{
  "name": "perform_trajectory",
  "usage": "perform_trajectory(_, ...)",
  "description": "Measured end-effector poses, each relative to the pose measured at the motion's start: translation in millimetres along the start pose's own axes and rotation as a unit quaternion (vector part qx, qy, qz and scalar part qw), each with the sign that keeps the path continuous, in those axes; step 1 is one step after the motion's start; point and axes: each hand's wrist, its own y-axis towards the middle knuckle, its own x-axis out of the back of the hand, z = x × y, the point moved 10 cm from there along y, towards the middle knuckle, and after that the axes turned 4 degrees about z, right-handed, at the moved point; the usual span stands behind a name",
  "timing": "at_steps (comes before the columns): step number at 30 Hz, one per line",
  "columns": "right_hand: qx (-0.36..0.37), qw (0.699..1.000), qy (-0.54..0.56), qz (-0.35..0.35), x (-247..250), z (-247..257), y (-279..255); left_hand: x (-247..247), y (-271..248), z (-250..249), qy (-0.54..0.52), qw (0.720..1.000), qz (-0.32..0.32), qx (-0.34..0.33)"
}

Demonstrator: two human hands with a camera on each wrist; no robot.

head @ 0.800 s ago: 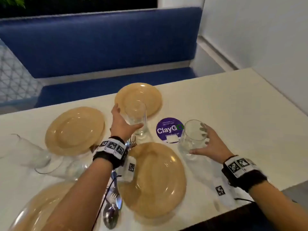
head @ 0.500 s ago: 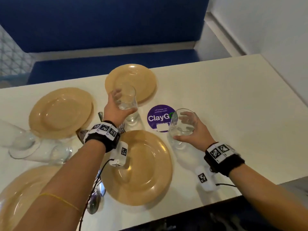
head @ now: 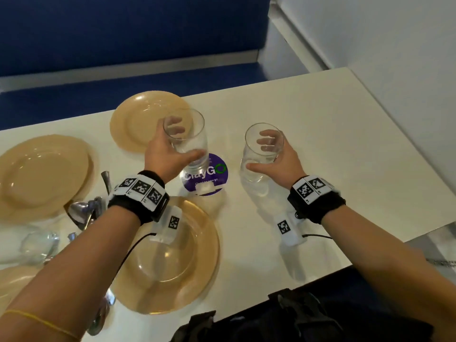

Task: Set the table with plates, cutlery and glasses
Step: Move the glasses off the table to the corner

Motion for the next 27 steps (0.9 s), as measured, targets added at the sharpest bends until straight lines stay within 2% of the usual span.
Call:
perform_trajectory(7, -0.005, 0.998, -0.023, -0.062, 116.2, -37.4, 48.6, -121.0, 35.7, -45.8, -0.010, 0.999, 0.033, -0.004)
perform_trajectory(14, -0.042, 0.995, -0.057, -0.069, 239.1, -95.3, 107.6, -248.0, 80.9, -93.4, -0.045, 0.998, 0.038, 0.023)
perform_trajectory(20, -0.058, 0.995, -0.037, -0.067, 285.2, -126.7, 151.8, -315.2, 116.4, -126.8, -0.060, 0.997, 0.034, 0.021)
perform_trajectory(27, -0.062, 0.995, -0.009, -0.075, 309.3, -137.6, 184.1, -339.1, 155.7, -149.1, -0.005, 1.000, 0.020, 0.003)
